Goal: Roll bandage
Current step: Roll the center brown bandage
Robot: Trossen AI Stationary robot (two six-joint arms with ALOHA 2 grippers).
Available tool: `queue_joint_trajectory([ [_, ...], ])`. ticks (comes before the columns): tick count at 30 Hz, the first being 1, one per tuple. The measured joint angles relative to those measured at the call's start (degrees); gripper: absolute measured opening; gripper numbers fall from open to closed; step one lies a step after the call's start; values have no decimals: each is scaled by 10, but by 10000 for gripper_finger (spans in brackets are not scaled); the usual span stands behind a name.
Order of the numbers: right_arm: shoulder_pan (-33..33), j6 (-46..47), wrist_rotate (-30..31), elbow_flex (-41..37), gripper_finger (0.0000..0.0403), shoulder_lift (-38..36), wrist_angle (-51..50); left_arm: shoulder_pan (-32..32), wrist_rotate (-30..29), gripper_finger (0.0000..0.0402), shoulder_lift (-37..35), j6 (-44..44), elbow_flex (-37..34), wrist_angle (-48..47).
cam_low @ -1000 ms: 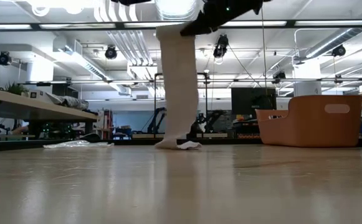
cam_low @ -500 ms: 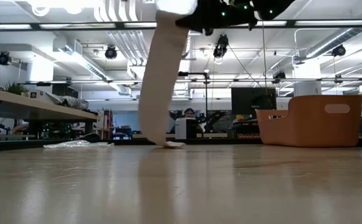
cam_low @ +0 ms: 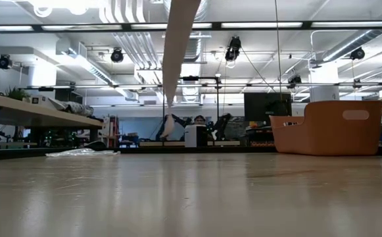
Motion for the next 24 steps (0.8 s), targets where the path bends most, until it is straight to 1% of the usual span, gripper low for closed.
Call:
queue_joint_trajectory([
  [3, 3, 26, -40, 53, 82, 0, -86, 0, 12, 261, 5, -9, 17, -5],
  [5, 14, 49, -47, 79, 82, 0, -121, 0, 22, 265, 12, -9, 34, -27],
  [8, 46, 73, -48, 102, 82, 0, -137, 0, 59, 271, 27, 7, 70, -93],
  [10, 74, 72, -48, 110, 82, 1, -135, -1, 80, 276, 36, 28, 101, -146],
  [12, 105, 74, -31, 116, 82, 7, -129, 0, 91, 282, 41, 65, 134, -202],
  [14, 131, 104, 15, 120, 82, 14, -130, 0, 104, 287, 46, 106, 164, -256],
  [16, 149, 132, 54, 120, 82, 24, -134, 0, 133, 291, 48, 139, 184, -290],
  [17, 155, 145, 63, 120, 82, 26, -134, -1, 153, 293, 48, 147, 190, -296],
  [19, 164, 171, 66, 120, 82, 26, -130, -1, 210, 293, 48, 144, 196, -296],
  [21, 172, 178, 65, 122, 82, 23, -122, -2, 263, 291, 48, 119, 198, -291],
  [24, 181, 134, 63, 122, 82, 20, -129, -2, 303, 289, 55, 52, 196, -277],
])
